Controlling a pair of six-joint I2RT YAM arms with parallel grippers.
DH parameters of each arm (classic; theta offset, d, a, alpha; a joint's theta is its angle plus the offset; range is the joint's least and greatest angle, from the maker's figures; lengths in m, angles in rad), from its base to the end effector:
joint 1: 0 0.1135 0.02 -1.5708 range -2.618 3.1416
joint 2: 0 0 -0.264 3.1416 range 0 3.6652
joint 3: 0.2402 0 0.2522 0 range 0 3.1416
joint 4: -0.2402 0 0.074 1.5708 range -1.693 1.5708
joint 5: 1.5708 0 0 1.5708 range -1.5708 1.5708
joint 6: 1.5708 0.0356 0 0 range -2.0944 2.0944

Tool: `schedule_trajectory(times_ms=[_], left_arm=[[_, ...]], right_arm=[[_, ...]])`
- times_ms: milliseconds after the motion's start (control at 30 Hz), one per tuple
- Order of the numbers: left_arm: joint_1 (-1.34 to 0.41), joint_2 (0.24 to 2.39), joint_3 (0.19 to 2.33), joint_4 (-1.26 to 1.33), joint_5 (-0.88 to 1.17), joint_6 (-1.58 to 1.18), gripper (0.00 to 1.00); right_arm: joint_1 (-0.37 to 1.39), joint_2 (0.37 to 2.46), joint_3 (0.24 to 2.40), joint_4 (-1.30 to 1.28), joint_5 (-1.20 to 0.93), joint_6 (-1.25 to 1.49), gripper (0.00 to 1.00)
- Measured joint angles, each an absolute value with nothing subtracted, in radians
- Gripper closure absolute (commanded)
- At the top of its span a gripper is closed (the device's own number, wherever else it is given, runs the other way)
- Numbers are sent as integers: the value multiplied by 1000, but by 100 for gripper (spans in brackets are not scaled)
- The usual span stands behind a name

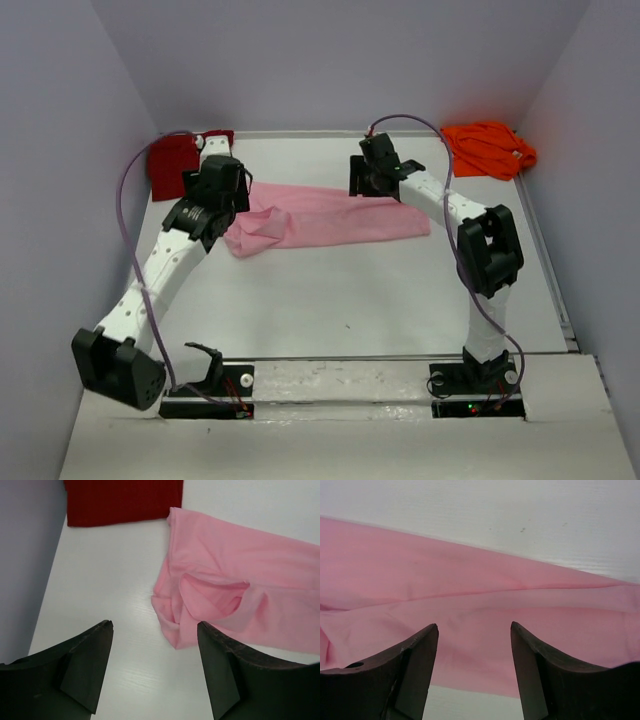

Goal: Fold and stack the t-shirts
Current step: Fold the tshirt

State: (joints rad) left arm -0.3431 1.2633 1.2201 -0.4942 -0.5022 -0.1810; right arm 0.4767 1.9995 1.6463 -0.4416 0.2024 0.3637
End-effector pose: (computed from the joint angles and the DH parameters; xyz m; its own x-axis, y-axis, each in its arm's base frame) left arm 0.2674 -0.0773 0.3606 -0.4572 -0.0042 -0.8894 -0.1798 0.9798 0.0877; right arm 0.4090 0.2031 0.2475 -0.7081 0.0265 -0.7057 -0.0776 0.9903 0.1151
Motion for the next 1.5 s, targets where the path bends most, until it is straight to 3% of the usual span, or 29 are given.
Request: schedule_trajectory(times_ms=[200,533,767,1067,1500], left_arm=[[-366,983,990,-371,-362,-196,20],[-388,988,829,-271,-284,-205,20],[-397,1085,878,-275,-290,-205,20],[-398,1100,876,-253,-282,-204,20],[-425,1066,826,-220,-262,-204,20]], right_arm=[[512,2069,1744,-457,160,358,36],[630,2253,1957,-530,152,351,37],[609,2201,1866,-548,188,372,37],[328,2017,1648,-568,255,399,37],[344,2050,1679,-567,262,393,37]])
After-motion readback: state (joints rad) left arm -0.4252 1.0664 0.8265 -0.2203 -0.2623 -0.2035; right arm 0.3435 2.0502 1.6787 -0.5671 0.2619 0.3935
